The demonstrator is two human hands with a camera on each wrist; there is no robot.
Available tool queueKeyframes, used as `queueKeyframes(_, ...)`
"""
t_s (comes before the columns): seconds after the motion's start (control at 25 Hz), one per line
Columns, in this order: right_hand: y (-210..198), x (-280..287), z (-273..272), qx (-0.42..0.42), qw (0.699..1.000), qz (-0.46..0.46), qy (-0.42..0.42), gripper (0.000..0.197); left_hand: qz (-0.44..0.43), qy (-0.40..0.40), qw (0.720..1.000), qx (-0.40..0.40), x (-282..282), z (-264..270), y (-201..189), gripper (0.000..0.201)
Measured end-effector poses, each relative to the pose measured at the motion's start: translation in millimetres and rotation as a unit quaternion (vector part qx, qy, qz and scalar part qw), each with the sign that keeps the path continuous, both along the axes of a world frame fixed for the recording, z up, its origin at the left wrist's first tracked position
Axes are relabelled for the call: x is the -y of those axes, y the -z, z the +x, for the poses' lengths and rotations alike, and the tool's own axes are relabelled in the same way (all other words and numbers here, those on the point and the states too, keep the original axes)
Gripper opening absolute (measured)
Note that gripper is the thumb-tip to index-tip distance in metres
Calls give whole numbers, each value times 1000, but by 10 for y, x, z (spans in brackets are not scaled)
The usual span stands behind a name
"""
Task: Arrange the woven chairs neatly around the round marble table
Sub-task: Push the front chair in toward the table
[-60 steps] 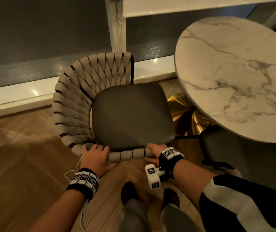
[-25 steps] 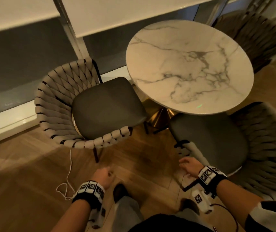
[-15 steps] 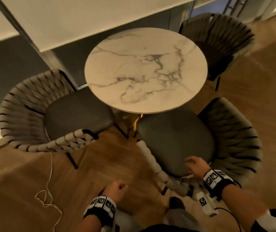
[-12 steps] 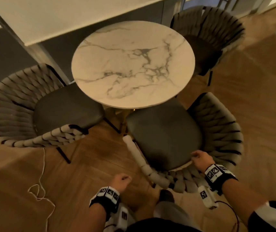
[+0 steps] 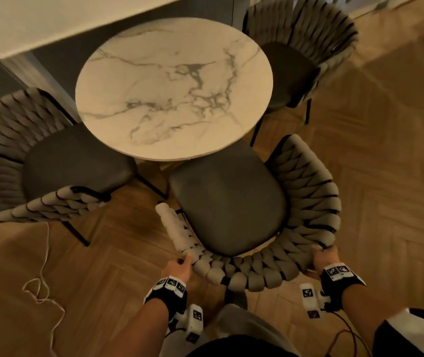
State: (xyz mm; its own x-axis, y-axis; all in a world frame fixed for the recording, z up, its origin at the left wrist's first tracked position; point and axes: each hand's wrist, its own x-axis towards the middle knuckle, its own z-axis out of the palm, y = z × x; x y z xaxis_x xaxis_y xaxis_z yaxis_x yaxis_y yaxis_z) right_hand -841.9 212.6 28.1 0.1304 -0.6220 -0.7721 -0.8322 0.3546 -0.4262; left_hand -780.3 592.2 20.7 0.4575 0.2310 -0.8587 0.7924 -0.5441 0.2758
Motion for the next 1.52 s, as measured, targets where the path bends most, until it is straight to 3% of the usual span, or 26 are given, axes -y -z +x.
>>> queueKeyframes(0.08,89,43,26,9,1000,11,-14,45,-60,-40,997,7,-4,-3,283,47)
queueKeyframes(0.24,192,116,56,-11,991,-49,-127,46,-36,-26,998,34,159,159,25,41)
queueKeyframes(0.48,71,188,496,-12,994,-3,-109,47,-54,-124,990,50,319,424,-26,29)
queueKeyframes(0.56,450,414,651,-6,990,-26,-139,43,-51,-129,989,56,348,612,-18,31)
queueKeyframes(0.64,637,534,844,-9,977,-31,-210,58,-36,-142,988,52,351,776,29,32)
queueKeyframes(0.72,682,569,988,-20,974,-58,-218,75,-20,-147,987,56,350,846,97,32)
queueKeyframes(0.88,277,292,1004,11,988,-37,-147,64,12,-114,990,87,402,791,166,39)
queueKeyframes(0.96,292,252,920,33,984,-58,-166,65,22,-85,992,86,358,755,175,45)
queueKeyframes(1.04,191,97,876,-28,970,-59,-236,85,43,-6,996,77,256,770,186,56)
queueKeyframes(1.08,161,22,842,-16,962,-73,-262,93,51,47,995,74,166,787,200,58)
queueKeyframes(1.16,90,-78,783,-44,901,-118,-415,66,50,122,988,79,10,821,69,49)
queueKeyframes(1.24,-148,-223,806,29,939,-145,-311,51,25,134,987,86,-191,809,-99,34)
queueKeyframes(1.32,-389,-445,843,38,911,-191,-364,49,4,127,986,105,-443,746,-268,26)
queueKeyframes(1.44,-702,-913,1047,93,880,-120,-450,33,-9,81,985,152,-876,581,-479,18)
queueKeyframes(1.52,-888,-1289,1260,125,844,-85,-516,18,-10,40,984,172,-1204,458,-628,14)
